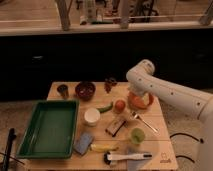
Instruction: Place apple in paper cup
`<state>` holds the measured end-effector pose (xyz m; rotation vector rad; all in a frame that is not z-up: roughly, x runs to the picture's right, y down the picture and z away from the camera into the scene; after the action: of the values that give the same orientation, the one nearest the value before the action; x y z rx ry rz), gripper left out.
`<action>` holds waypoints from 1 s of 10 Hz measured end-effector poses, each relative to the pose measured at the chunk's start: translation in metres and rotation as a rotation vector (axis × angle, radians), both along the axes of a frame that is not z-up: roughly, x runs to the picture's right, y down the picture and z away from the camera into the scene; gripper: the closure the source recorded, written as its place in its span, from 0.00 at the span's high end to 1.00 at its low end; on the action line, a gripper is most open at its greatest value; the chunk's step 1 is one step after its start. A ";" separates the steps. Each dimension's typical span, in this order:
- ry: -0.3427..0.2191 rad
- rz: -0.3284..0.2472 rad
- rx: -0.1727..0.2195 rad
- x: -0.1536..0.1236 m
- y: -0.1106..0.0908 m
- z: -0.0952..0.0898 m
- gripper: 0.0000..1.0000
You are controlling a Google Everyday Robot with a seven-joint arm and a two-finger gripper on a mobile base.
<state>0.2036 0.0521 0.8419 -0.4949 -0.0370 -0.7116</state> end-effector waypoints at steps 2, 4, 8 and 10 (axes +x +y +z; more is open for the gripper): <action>-0.038 -0.024 -0.032 -0.023 0.004 0.004 0.80; -0.084 -0.046 -0.063 -0.045 0.009 0.011 0.80; -0.143 -0.044 -0.092 -0.062 0.016 0.020 0.80; -0.169 -0.037 -0.103 -0.068 0.020 0.023 0.80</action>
<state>0.1352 0.0723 0.8648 -0.5339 -0.2239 -0.7890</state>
